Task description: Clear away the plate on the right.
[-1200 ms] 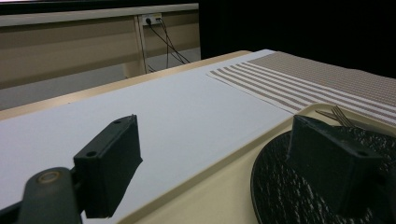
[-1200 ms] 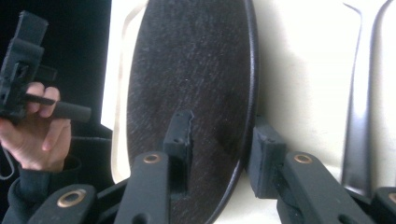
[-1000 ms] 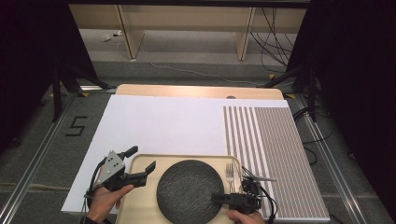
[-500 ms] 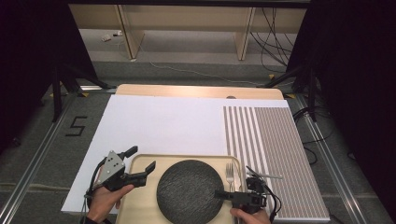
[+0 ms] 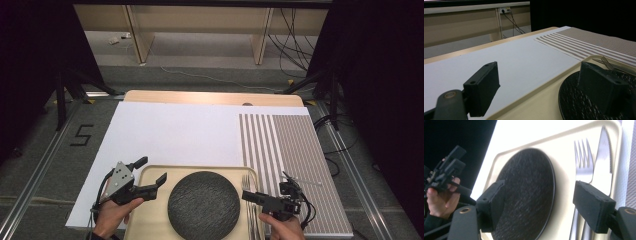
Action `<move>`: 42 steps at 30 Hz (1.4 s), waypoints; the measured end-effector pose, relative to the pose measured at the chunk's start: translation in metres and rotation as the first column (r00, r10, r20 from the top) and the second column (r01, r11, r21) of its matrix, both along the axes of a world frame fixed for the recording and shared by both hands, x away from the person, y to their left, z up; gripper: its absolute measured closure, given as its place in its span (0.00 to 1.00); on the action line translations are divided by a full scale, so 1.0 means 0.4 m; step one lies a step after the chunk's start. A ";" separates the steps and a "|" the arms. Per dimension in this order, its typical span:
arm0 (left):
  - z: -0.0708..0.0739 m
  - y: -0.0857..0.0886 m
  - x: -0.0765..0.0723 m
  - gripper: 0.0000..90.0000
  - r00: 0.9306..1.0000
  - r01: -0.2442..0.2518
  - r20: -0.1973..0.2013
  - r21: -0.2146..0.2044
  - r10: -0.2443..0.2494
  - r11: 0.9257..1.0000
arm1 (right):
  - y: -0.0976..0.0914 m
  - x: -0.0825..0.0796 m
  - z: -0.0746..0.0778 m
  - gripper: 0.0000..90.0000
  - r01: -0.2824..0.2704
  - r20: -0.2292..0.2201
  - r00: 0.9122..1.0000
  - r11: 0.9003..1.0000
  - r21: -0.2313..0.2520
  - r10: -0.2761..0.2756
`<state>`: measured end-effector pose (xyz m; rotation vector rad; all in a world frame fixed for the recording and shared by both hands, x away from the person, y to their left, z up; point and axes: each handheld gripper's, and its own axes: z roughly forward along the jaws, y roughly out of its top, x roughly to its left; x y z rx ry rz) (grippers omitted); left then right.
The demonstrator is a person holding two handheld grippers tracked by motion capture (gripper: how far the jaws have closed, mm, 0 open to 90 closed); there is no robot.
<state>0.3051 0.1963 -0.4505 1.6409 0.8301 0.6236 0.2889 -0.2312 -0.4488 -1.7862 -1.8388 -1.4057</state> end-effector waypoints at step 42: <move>0.001 0.007 0.002 0.18 1.000 -0.001 -0.005 -0.010 0.001 1.000 | -0.010 -0.043 0.103 0.22 0.098 0.603 0.792 0.953 -0.287 0.100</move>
